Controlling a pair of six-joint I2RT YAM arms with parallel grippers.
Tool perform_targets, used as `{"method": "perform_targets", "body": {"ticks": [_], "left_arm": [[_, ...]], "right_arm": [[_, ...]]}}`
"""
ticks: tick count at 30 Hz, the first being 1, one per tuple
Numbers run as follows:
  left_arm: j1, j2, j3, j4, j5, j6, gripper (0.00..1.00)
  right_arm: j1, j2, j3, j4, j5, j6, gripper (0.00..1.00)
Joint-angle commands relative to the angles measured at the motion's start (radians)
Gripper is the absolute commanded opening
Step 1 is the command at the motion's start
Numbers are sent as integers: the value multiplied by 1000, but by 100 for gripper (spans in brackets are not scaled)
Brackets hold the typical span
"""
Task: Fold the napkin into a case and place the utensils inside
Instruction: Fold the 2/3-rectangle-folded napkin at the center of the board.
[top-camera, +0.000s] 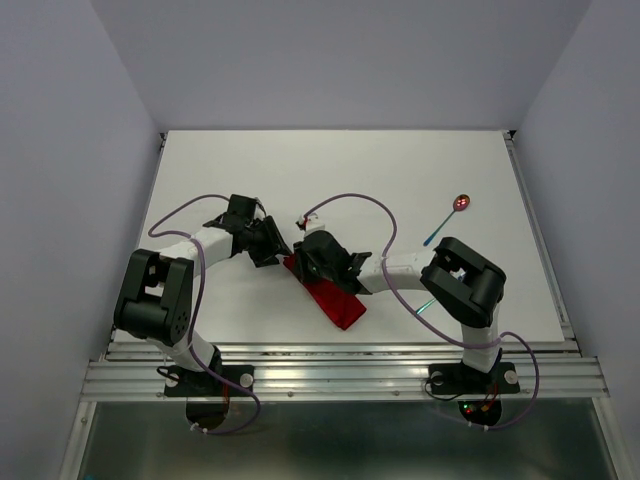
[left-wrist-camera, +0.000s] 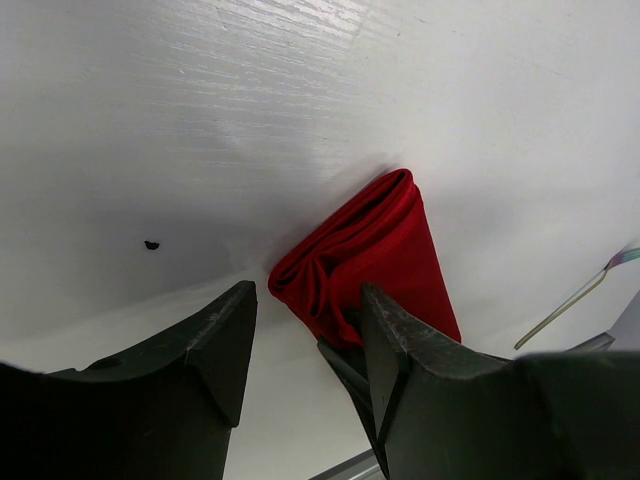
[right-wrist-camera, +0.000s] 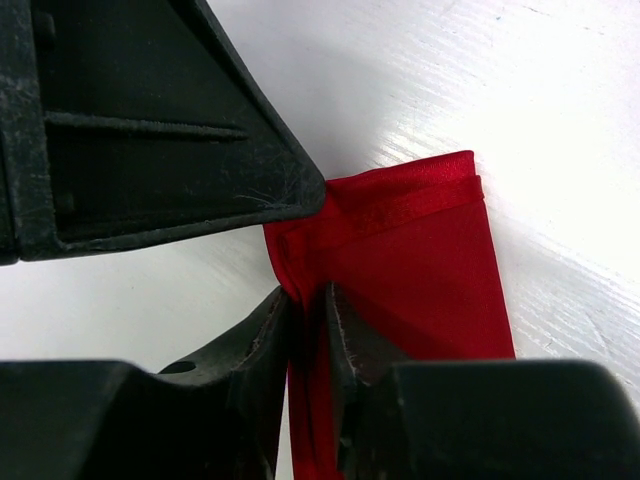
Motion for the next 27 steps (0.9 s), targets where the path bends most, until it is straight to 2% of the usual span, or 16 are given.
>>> {"method": "perform_targets", "body": {"ticks": [1,4,7,15,17,27], "left_arm": [[-2,-30,-9,16,8,18,56],[-2,-27,-11,18,11,20,55],[-2,-25,-12,18,9,21,55],[-2,-24,-17,18,6,23,55],[-2,-25,-18,19,5,23,55],[-2,-22,-23,22,8,24,55]], "right_arm": [[-8,-31,5,32,-3,17,24],[-8,-31,6,34,0,20,22],[-8,-34,6,34,2,23,27],[-8,-45,2,37,17,40,28],[-8,-47,0,41,17,44,31],[-17,-57,-6,47,20,56,32]]}}
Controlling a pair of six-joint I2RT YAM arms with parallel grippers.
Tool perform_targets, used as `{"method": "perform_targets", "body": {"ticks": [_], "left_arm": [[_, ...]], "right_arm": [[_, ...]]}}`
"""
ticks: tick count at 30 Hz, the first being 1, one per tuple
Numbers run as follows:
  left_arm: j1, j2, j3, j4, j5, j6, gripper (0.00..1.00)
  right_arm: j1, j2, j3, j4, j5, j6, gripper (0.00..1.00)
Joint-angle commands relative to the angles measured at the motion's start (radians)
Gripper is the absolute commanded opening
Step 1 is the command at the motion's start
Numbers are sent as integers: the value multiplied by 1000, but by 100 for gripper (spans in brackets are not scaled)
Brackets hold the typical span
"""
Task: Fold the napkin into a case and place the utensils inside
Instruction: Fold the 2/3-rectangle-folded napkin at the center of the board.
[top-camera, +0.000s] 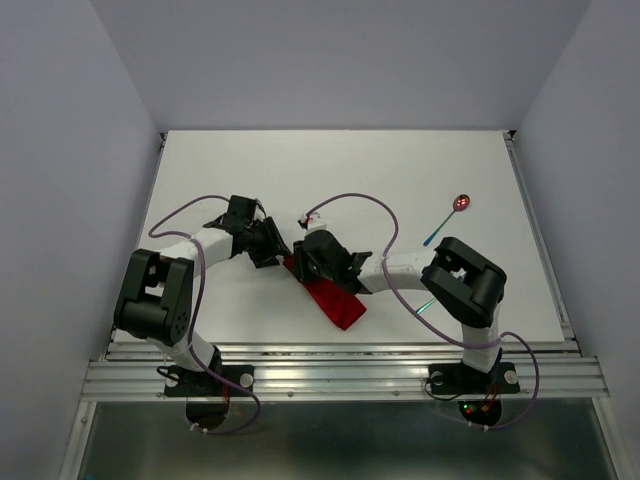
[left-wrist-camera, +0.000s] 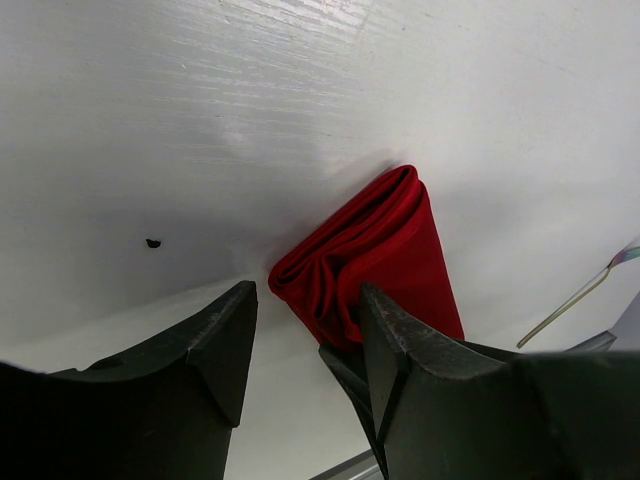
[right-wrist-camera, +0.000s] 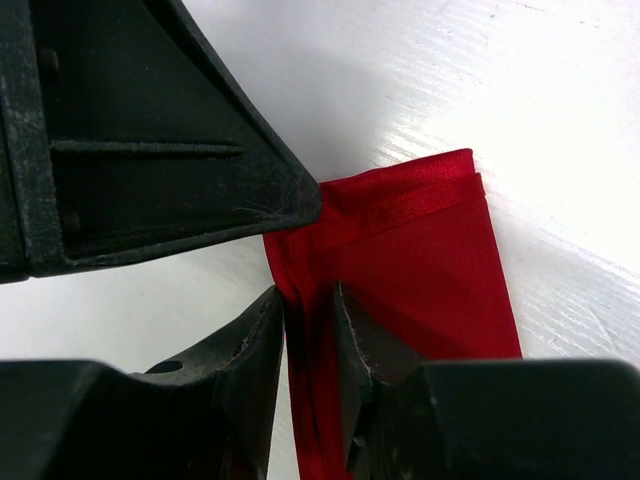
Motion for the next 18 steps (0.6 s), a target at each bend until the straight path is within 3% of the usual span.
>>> {"method": "perform_targets", "body": {"ticks": [1,3,7,18], "left_arm": [[-3,-22,-18,19,5,22,55],[-3,-21,-18,19,5,22,55],[-1,-18,-20,19,4,23,55],[-3,-44,-13,17,-9,19,55]], "right_arm": [[-13,-54,-7,49,18,18,31],[-13,-59,-11,54,20,22,30],[-13,-67,-17,57,27,28,13],[-35,-102,-64,75,9,65,1]]}}
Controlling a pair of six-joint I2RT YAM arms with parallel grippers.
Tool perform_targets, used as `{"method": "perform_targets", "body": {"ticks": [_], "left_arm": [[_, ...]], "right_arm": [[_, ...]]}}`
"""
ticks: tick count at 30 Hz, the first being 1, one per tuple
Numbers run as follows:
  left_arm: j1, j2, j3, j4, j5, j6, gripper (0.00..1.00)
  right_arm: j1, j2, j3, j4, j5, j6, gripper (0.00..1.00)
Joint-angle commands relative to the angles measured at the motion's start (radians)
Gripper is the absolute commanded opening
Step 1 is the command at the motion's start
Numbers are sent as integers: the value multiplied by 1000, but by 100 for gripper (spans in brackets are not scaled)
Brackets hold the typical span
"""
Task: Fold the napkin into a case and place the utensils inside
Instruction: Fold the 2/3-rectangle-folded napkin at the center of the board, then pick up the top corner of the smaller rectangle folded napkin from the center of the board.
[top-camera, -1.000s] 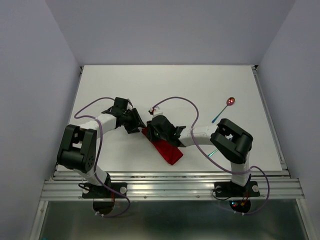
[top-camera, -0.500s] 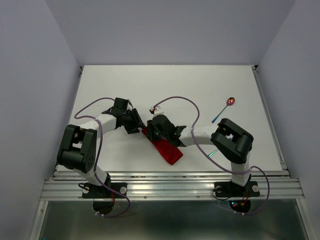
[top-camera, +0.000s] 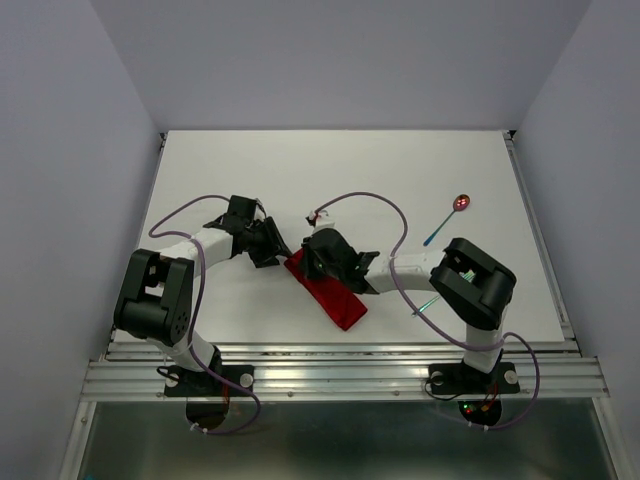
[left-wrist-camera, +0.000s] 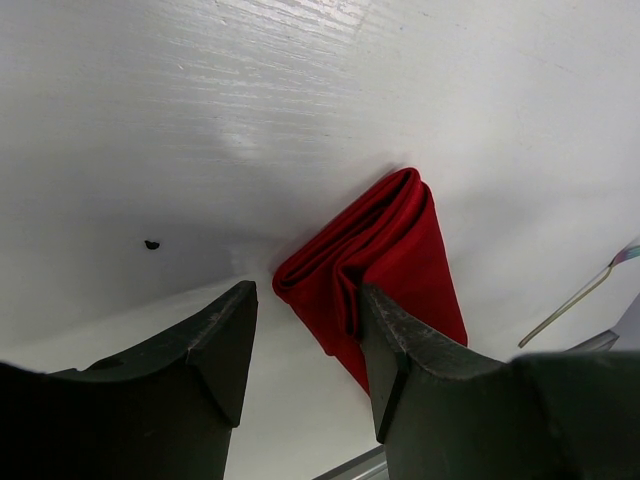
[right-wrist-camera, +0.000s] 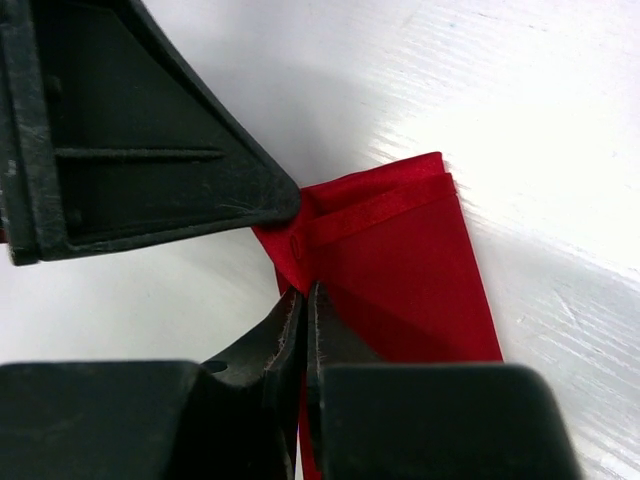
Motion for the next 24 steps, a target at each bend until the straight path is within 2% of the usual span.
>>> {"method": "perform_targets", "body": {"ticks": [1,10,16,24], "left_arm": [[-2,-60,-9,11,-15,16,55],[-19,-168,-38,11,-39,118,51],[-160,-151,22,-84,-178,141,41],[-257,-104,78,-114,-233,149,39]], "right_arm": [[-28,-58,-31,71,-17,51,1],[-89,-84,-106,166,-129,149,1],[-131,-90,-152,226,-208,221,1],[-158,-98,-178,262,-258,257,1]]}}
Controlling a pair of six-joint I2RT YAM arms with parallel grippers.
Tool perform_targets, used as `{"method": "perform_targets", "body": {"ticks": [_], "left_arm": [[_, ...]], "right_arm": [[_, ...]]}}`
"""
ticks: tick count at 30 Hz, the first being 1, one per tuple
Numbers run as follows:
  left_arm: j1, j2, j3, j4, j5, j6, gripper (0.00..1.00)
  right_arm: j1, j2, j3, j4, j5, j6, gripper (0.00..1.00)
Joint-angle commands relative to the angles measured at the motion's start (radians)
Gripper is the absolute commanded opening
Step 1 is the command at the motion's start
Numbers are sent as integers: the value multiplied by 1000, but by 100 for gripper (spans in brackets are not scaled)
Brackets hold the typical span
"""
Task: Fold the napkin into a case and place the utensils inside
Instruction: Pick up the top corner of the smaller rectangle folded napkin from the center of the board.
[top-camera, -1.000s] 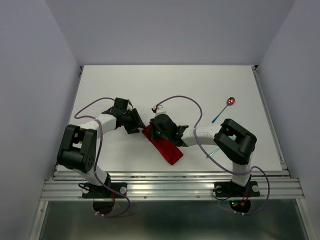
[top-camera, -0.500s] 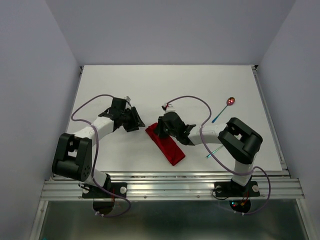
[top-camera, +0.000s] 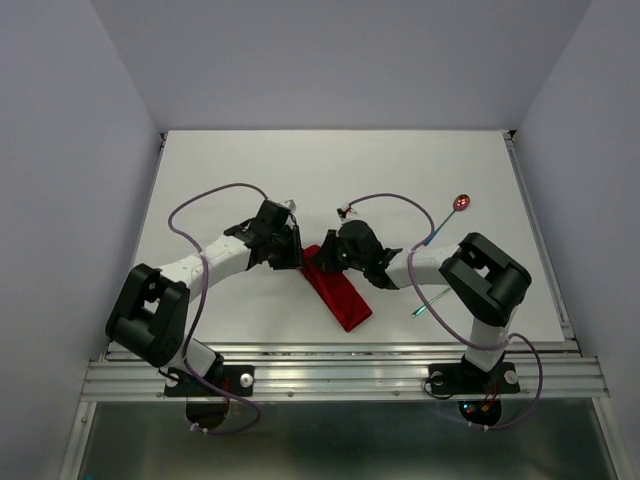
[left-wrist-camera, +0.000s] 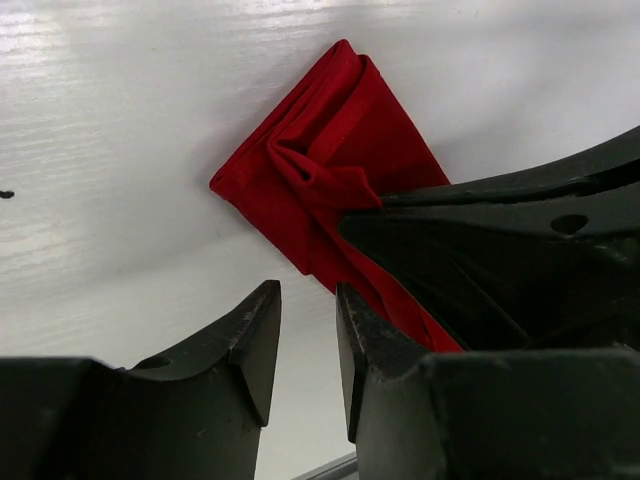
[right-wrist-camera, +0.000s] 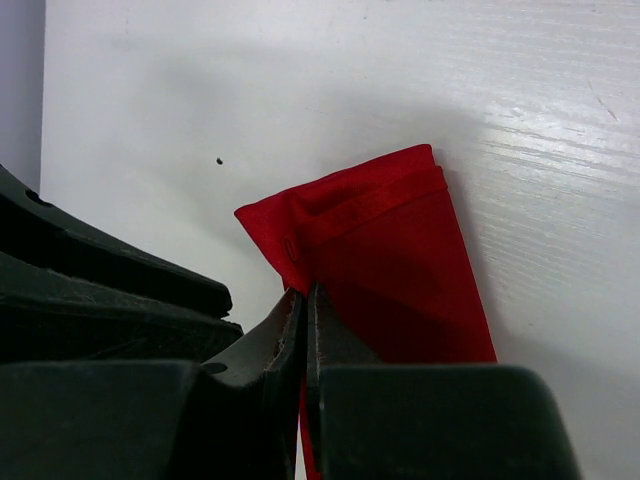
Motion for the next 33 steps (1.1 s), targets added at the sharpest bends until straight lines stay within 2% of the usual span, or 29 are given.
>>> {"method": "perform_targets", "body": {"ticks": [1,5,13,17,23,33], "left_arm": [[-26,16,69,-24,-75,29,39],[-50,42,89,-23,-175,33,41],[-80,7,32,91,-215,27,50],[-90,-7,26,120,-224,45,50],[-92,71,82,77,-193,140,46],[-109,88,55,117,-204,133,46]], "right_arm": [[-10,-48,-14,86,-43,35,1],[-19,-51,-18,94,-56,40,1],[-37,-60,-26,93,-76,40,1],[-37,-55,-23,96,-90,43,1],[-56,-55,-24,105,-119,57,1],[-86,-66,-37,108,-168,75,1]]}}
